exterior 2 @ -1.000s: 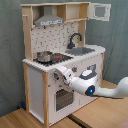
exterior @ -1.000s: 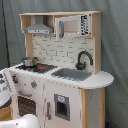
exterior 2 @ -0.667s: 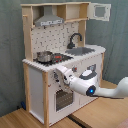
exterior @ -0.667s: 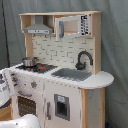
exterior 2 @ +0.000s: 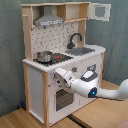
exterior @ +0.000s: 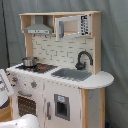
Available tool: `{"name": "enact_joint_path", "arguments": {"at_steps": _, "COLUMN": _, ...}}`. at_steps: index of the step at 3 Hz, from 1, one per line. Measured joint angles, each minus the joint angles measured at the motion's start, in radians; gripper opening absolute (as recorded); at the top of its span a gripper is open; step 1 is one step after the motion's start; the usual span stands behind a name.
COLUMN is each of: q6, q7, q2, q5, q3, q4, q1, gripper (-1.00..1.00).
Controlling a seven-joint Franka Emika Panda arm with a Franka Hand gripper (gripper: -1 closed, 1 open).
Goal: Play with the kitchen
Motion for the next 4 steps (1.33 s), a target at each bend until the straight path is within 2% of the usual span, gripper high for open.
{"name": "enact_joint_path", "arguments": {"at_steps": 2, "q6": -0.09, "q7": -0.183, "q2": 0.002, "q5": -0.001, "q3": -0.001, "q4": -0.004, "q1": 0.043, "gripper": 1.0}}
{"name": "enact_joint_path", "arguments": {"at_steps": 3, "q6": -0.113, "q7": -0.091, "q2": 0.005, "q5": 0.005, "q3": -0.005, "q4": -0.016, "q1": 0.082, "gripper": 1.0}}
{"name": "enact_joint_path", "arguments": {"at_steps": 4, "q6": -0.127, "q7": -0.02, "q2": 0.006, "q5": 0.008, "q3": -0.005, "q4": -0.071, "q1": 0.137, "gripper": 1.0}}
